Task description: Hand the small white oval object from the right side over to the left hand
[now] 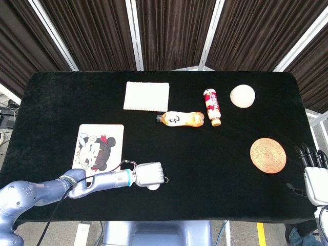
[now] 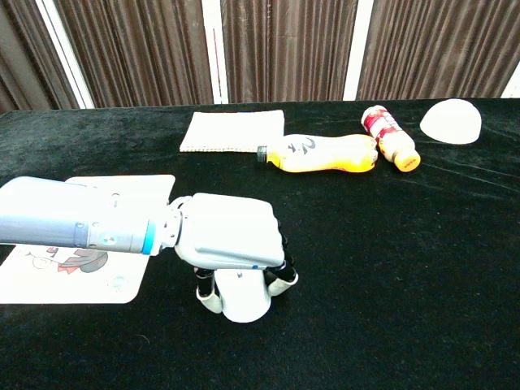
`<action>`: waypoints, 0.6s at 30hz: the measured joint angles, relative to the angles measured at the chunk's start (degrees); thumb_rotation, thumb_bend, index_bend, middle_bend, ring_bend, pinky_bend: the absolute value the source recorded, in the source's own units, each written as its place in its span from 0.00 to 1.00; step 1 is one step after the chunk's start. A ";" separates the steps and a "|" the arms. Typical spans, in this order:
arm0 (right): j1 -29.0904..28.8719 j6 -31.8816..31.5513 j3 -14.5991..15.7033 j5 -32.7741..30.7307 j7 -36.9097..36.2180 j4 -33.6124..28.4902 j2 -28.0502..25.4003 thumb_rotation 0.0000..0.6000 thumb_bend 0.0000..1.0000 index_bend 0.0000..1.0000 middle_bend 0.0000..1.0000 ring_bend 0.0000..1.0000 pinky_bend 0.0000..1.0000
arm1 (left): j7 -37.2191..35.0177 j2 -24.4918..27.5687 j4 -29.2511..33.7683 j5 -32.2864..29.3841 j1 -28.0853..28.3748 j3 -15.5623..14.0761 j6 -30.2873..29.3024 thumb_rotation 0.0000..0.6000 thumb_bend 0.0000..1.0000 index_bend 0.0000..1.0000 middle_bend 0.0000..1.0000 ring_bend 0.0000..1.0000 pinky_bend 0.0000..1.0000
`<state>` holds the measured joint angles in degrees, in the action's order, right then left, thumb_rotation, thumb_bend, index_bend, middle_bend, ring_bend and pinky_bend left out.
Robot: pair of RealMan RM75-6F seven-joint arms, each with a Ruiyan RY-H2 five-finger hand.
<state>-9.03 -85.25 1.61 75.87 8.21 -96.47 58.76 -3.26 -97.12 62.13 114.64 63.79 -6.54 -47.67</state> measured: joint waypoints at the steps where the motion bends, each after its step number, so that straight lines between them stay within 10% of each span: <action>1: 0.12 0.07 -0.15 0.12 0.14 0.00 0.04 1.00 0.00 0.00 0.00 0.00 0.00 | 0.08 0.25 -0.01 0.03 0.06 -0.27 -0.26 1.00 0.07 0.58 0.49 0.45 0.44; 18: 1.34 0.18 -0.10 6.10 4.81 -0.93 1.84 1.00 0.00 0.00 0.00 0.00 0.00 | -6.95 13.63 -13.58 7.28 -5.84 -10.12 -28.41 1.00 0.08 0.64 0.52 0.46 0.46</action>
<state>-7.69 -85.08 1.51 81.96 13.02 -97.40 60.61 -10.21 -83.48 48.55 121.91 57.95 -16.66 -76.08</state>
